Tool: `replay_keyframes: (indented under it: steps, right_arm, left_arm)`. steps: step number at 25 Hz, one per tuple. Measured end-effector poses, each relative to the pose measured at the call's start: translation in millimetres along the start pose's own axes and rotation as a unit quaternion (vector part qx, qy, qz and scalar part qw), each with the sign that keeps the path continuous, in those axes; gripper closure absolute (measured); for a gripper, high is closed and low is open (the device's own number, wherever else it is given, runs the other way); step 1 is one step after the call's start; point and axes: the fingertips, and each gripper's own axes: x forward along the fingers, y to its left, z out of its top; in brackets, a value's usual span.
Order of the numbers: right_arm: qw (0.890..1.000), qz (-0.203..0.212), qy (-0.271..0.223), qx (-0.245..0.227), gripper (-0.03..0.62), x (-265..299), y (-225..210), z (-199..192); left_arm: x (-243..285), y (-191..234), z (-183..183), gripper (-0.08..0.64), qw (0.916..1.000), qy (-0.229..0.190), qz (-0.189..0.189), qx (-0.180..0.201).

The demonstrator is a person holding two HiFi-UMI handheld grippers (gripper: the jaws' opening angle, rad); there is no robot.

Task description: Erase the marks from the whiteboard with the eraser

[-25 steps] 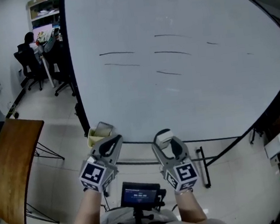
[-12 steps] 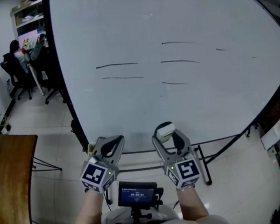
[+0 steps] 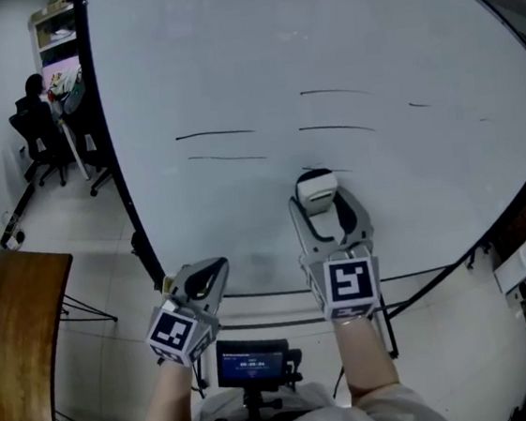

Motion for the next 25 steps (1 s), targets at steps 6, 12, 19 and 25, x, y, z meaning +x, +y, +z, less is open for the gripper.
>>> replay_keyframes:
  steps: [6, 12, 19, 25]
  right_arm:
    - [0.999, -0.005, -0.032, -0.041, 0.319, 21, 8, 11]
    - [0.996, -0.026, -0.066, -0.051, 0.321, 26, 8, 17]
    - [0.996, -0.022, -0.066, -0.051, 0.322, 27, 6, 17]
    - [0.997, -0.012, -0.061, -0.044, 0.327, 25, -2, 13]
  left_arm:
    - [-1, 9, -2, 0.552, 0.9999, 0.003, 0.015, -0.001]
    - [-3, 17, -5, 0.551, 0.9997, 0.008, 0.023, -0.003]
    - [1, 17, -6, 0.552, 0.9998, 0.007, 0.02, -0.003]
    - [3, 15, -8, 0.552, 0.9998, 0.007, 0.016, -0.006]
